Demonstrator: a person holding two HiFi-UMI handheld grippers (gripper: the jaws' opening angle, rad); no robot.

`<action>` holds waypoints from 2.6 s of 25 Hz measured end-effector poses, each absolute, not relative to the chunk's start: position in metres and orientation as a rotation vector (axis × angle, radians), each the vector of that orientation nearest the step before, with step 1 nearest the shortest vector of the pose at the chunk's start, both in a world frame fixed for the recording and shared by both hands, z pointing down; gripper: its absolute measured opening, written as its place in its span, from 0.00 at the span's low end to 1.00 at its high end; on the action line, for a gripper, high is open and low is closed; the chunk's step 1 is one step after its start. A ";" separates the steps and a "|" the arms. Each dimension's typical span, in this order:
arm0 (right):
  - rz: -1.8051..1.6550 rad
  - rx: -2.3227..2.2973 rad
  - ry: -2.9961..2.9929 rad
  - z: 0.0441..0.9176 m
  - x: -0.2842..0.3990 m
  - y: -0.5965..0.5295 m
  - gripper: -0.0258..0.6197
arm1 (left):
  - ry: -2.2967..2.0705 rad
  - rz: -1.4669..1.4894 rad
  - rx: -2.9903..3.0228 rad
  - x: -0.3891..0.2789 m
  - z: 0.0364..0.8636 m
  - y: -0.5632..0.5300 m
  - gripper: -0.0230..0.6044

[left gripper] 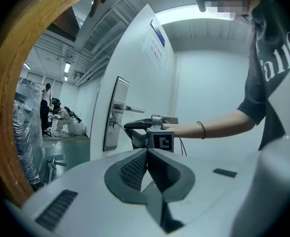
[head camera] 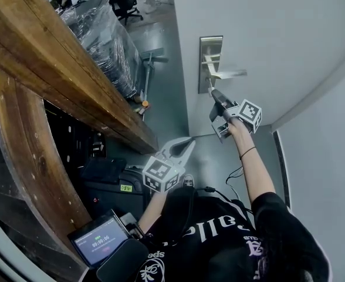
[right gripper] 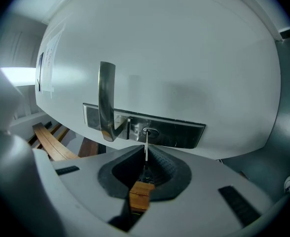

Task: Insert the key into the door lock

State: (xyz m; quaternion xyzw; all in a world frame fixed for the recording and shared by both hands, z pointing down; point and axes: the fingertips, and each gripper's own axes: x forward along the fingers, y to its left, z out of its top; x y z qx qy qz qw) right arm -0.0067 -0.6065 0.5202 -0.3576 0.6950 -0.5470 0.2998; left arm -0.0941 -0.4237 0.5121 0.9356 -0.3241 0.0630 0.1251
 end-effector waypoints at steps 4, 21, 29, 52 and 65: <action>-1.480 -0.912 1.780 0.521 -0.002 -0.615 0.09 | -0.956 0.178 2.717 -0.098 0.513 -0.428 0.04; -1.468 -0.958 1.705 0.523 -0.003 -0.647 0.09 | -0.965 0.161 2.691 -0.104 0.515 -0.429 0.04; -1.353 -1.105 1.893 0.510 0.005 -0.614 0.10 | -0.994 0.123 2.672 -0.102 0.504 -0.426 0.04; -1.175 -1.101 2.570 0.518 0.052 -0.269 0.09 | -1.030 0.099 2.548 0.008 0.520 -0.253 0.04; -1.153 -1.011 2.669 0.529 0.047 -0.156 0.09 | -1.099 0.202 2.511 0.010 0.531 -0.141 0.04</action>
